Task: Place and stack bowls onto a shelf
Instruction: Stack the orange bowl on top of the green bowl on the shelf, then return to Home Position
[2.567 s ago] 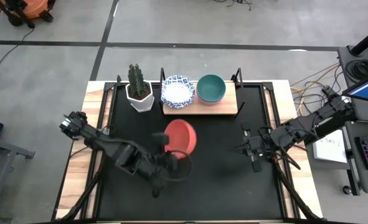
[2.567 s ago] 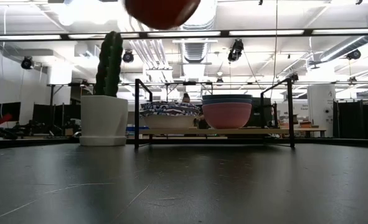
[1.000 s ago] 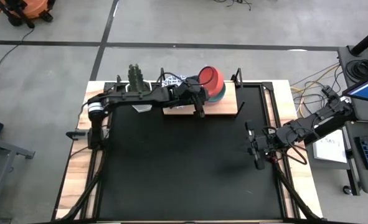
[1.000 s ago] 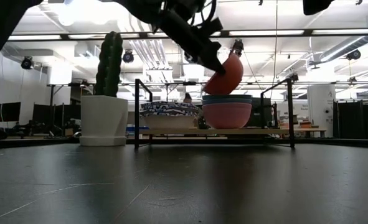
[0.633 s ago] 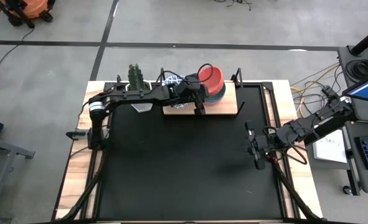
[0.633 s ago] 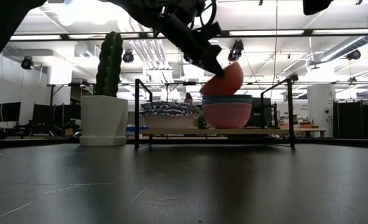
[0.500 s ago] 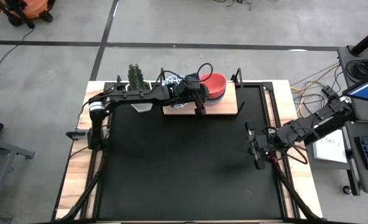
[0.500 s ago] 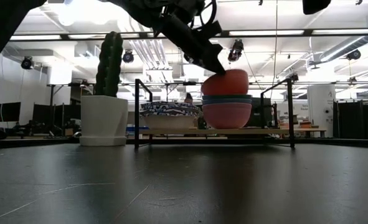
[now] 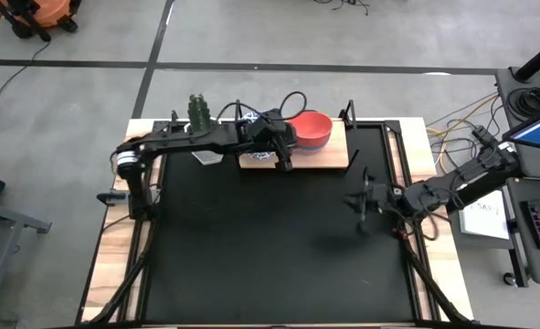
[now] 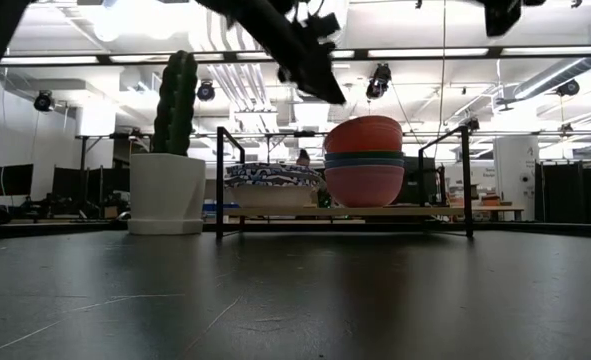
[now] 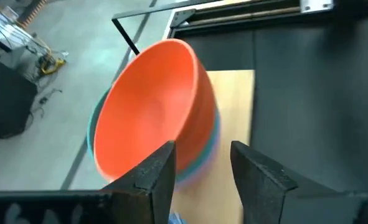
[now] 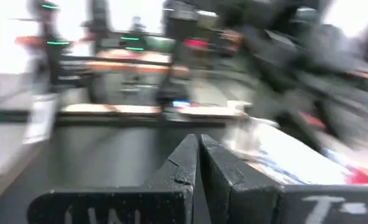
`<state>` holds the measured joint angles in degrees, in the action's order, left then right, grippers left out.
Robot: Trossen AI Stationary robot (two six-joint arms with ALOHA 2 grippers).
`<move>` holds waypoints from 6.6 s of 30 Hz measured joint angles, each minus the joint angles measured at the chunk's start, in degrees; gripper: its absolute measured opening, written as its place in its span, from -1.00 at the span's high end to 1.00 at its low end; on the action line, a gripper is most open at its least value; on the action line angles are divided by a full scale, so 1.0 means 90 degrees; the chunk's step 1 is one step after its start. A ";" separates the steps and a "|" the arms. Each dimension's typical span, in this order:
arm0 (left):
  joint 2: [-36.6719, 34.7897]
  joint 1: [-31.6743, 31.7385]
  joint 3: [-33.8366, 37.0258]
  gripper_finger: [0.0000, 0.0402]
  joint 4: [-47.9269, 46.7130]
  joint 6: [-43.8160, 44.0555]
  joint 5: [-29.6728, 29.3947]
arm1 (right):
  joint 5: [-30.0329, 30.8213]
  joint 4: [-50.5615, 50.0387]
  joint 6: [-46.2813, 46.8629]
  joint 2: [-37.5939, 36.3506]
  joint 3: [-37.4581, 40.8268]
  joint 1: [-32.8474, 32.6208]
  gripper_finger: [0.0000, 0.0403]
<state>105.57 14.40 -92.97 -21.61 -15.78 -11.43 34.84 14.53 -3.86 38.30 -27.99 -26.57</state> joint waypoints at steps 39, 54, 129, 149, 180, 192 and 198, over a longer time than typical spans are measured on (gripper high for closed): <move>-0.3912 -0.2233 0.3735 0.32 0.1397 0.2629 -0.0577 | -0.2097 -0.0251 0.0985 0.2891 -0.0896 0.5569 0.96; -0.3978 -0.2563 0.3746 0.32 0.0450 0.2832 -0.0733 | -0.2203 -0.0370 0.0728 0.2417 -0.0894 0.5338 0.96; -1.1396 -0.3058 1.0266 0.59 0.2979 0.3399 -0.1141 | -0.6015 -0.1233 -0.0145 -0.3930 0.3033 0.4828 0.96; -1.1137 -0.3057 1.0225 0.59 0.2811 0.3316 -0.1551 | -0.6012 -0.1249 -0.0243 -0.3820 0.3036 0.4828 0.96; -1.1103 -0.3056 1.0215 0.59 0.2827 0.3316 -0.1547 | -0.6012 -0.1247 -0.0240 -0.3820 0.3041 0.4828 0.95; -1.1103 -0.3056 1.0215 0.59 0.2823 0.3316 -0.1546 | -0.6012 -0.1247 -0.0240 -0.3820 0.3041 0.4829 0.95; -1.1103 -0.3056 1.0215 0.59 0.2823 0.3316 -0.1546 | -0.6012 -0.1247 -0.0241 -0.3820 0.3041 0.4830 0.95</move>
<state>5.65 -13.10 -1.04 3.79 14.06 -25.34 -19.27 3.31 -6.03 3.92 -0.62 16.90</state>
